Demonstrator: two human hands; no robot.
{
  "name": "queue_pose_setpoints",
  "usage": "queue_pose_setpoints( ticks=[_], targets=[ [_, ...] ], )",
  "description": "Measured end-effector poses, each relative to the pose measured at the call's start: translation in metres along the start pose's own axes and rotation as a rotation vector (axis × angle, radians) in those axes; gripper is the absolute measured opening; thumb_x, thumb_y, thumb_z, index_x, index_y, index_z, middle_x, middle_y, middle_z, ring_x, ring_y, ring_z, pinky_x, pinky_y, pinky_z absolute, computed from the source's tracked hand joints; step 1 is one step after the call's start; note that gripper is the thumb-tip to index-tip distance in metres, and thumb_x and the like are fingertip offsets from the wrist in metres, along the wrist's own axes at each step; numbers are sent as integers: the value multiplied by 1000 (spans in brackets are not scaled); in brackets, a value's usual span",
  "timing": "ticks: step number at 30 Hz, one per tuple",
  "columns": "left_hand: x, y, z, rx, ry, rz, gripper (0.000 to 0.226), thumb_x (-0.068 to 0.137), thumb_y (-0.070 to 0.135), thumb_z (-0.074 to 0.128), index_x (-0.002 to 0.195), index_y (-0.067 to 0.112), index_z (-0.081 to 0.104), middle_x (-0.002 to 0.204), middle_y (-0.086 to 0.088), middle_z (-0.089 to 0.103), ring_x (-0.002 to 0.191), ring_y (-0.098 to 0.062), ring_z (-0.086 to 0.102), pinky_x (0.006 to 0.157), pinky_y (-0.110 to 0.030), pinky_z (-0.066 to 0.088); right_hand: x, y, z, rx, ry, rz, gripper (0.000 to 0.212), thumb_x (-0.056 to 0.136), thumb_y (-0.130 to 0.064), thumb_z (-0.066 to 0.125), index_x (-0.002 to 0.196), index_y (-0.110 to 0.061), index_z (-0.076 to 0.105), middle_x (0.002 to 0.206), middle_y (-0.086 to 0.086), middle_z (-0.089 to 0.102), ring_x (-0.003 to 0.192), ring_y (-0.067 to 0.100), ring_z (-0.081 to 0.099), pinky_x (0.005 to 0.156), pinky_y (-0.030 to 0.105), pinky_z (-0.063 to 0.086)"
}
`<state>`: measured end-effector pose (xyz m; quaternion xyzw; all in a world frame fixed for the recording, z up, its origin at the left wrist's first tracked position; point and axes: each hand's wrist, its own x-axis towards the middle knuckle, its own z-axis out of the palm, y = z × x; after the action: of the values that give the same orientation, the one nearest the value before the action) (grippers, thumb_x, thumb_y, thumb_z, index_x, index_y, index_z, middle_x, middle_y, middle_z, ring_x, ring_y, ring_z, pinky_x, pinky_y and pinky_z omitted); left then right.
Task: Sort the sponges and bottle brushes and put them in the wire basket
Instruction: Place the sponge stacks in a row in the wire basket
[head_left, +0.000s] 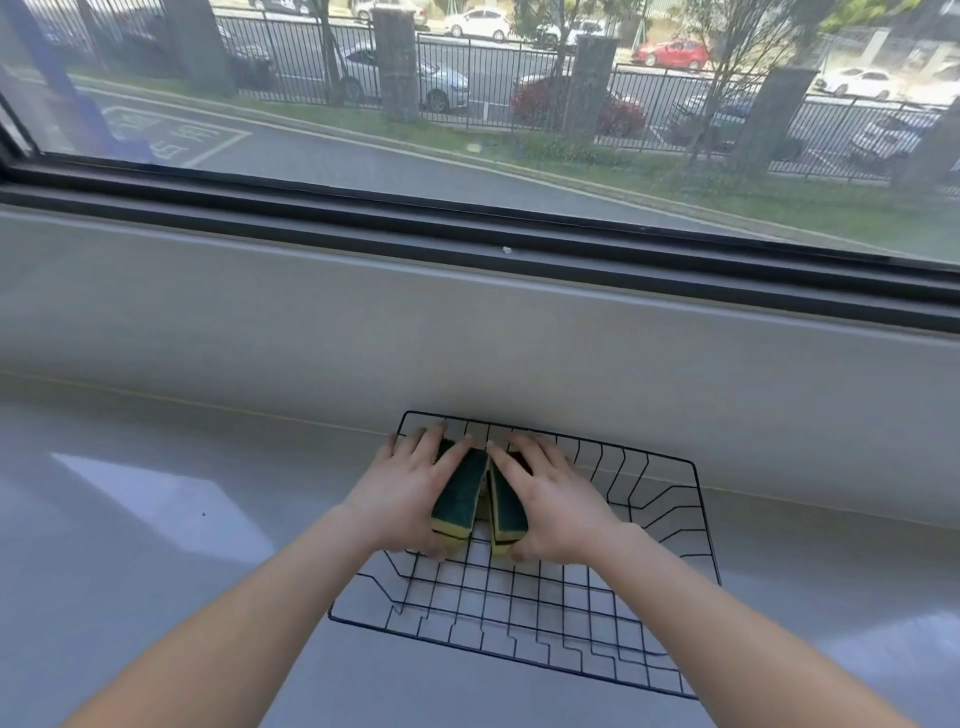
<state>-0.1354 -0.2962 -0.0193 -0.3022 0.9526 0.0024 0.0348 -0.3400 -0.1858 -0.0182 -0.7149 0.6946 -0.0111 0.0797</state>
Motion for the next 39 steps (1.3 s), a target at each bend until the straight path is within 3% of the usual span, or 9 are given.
queue_pose_setpoints(
  ticks=[11,27,39],
  targets=[
    [-22,23,-13,-86,26,-104,96,70,65,44,151,27,9,155,-9,22,140,-30,24,114,-50,23,-22,-14,-14,29,-26,58,103,77,-57,70,158,-21,18,160,8,25,149,33,19,119,49,34],
    [-42,46,-29,-4,-11,-153,84,81,57,48,152,27,12,155,-11,22,143,-31,18,116,-57,19,-61,-23,-26,77,9,148,83,89,-42,63,159,-20,24,162,6,28,148,28,20,116,44,38],
    [-87,101,-59,-47,49,-118,81,85,53,47,152,26,12,157,-11,20,146,-30,14,117,-55,18,-142,-46,-46,121,72,191,77,92,-44,62,157,-20,29,157,2,36,144,26,28,113,43,40]
  ],
)
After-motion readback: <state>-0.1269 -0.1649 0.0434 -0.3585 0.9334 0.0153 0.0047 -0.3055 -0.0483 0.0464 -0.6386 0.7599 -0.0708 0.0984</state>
